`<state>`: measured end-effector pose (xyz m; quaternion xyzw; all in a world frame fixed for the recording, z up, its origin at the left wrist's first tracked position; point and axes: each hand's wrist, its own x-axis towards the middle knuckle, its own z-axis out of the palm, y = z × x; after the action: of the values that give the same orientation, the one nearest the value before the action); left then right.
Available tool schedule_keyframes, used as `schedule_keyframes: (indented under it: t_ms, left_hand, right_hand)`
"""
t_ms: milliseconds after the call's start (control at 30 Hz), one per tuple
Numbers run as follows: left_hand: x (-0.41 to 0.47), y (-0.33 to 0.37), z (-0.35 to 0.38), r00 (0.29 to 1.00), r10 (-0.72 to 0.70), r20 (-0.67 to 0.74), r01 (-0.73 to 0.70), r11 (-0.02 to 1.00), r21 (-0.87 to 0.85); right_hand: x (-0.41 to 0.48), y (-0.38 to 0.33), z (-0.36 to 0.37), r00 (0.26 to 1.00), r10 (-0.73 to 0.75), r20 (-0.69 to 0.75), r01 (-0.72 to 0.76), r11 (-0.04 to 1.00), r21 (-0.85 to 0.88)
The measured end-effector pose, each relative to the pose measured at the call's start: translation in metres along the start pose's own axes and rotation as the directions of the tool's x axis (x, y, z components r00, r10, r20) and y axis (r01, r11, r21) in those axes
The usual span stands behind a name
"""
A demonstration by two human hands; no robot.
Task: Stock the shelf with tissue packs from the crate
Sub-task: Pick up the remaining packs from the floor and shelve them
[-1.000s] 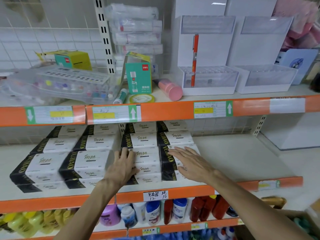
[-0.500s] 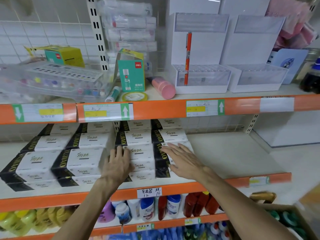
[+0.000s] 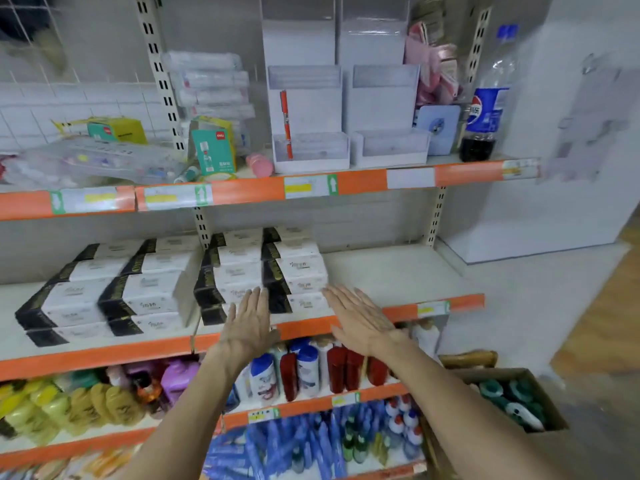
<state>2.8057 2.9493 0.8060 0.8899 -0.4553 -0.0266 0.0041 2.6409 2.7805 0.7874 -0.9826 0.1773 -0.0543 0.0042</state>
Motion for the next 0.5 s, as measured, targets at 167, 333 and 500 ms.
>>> schedule_keyframes:
  t_ms: [167, 333, 500]
  left_hand:
    - [-0.075, 0.057, 0.049, 1.0, 0.007, 0.0, -0.007, 0.998, -0.061]
    - [-0.14, 0.093, 0.08, 0.994, -0.009, 0.11, 0.009, 1.0, 0.001]
    - [-0.165, 0.112, 0.076, 0.993, 0.016, 0.114, -0.012, 0.999, -0.038]
  right_hand:
    - [-0.101, 0.01, 0.022, 0.998, 0.041, 0.041, -0.041, 0.999, 0.009]
    - [-0.191, 0.014, 0.043, 0.985, 0.063, 0.16, -0.064, 0.998, 0.004]
    - [-0.226, 0.02, 0.047, 0.985, 0.108, 0.135, -0.113, 0.993, 0.025]
